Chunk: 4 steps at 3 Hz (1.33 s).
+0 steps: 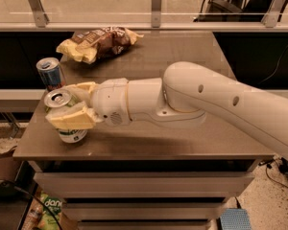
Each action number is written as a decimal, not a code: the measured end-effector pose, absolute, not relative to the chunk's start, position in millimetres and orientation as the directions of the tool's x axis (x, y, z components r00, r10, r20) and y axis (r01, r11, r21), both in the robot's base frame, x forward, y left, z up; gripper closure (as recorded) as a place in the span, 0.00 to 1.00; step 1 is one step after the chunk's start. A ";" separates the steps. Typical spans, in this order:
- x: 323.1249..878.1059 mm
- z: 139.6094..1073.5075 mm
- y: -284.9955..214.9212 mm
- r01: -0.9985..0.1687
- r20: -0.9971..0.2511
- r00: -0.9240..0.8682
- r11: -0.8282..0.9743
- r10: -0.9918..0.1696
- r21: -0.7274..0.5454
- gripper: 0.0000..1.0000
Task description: Move 7up can near brown chip bag
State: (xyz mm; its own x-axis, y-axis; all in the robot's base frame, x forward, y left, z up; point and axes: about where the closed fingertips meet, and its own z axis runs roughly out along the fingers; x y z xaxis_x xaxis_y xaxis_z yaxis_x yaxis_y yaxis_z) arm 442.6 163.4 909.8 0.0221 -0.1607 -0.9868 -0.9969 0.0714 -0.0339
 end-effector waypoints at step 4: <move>518.2 998.0 98.3 -0.932 -0.982 0.078 0.336 -0.175 -0.134 1.00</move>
Offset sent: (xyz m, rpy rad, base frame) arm 0.0558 -0.0565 0.0651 0.0020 -0.0737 -0.2022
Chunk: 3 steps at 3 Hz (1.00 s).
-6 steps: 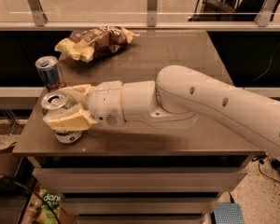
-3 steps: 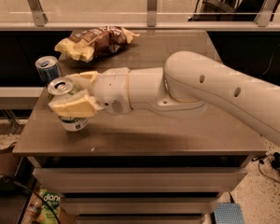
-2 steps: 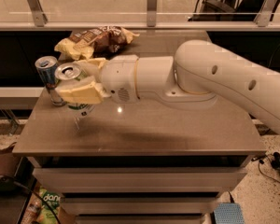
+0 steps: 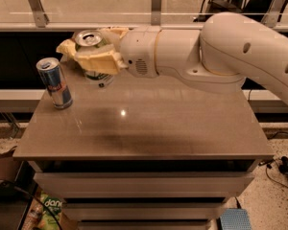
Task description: Move 7up can near brown chip bag
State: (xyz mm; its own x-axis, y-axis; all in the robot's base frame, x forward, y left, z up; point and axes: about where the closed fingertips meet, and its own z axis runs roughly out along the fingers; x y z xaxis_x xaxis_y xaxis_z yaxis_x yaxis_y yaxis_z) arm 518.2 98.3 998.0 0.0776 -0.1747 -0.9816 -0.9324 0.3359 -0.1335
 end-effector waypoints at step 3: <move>601.0 1018.7 48.2 -0.873 -0.982 0.057 0.469 -0.179 -0.137 1.00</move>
Offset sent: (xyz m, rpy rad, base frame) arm 0.0972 -0.0638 0.0253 0.0050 -0.0050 -0.1897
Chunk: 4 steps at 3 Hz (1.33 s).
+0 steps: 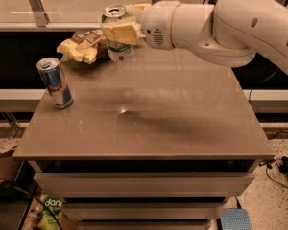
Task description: Move 7up can near brown chip bag
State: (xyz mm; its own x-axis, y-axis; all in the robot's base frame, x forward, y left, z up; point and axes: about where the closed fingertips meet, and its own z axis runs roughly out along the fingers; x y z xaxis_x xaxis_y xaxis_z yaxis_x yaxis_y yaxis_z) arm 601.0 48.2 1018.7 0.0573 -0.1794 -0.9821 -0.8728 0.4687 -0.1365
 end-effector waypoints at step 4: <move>685.4 980.1 20.1 -0.859 -0.986 -0.041 0.509 -0.159 -0.046 1.00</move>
Offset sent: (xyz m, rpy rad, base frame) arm 0.0794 -0.0442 -0.0202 0.0313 0.0572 -0.0646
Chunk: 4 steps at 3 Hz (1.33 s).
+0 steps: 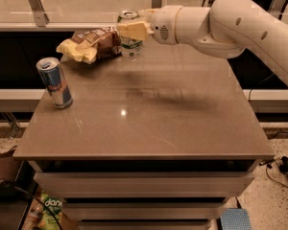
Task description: Move 7up can near brown chip bag
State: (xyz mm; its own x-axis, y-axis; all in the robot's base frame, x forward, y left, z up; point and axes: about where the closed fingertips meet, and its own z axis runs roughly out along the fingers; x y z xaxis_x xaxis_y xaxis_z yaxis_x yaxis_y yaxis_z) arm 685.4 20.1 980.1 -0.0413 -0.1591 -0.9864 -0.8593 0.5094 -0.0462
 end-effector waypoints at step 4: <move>682.7 981.7 31.4 -0.868 -0.987 -0.037 0.494 -0.159 -0.047 0.13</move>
Offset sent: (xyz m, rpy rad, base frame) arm -0.0004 0.0022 0.0000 0.0005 0.0003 0.0034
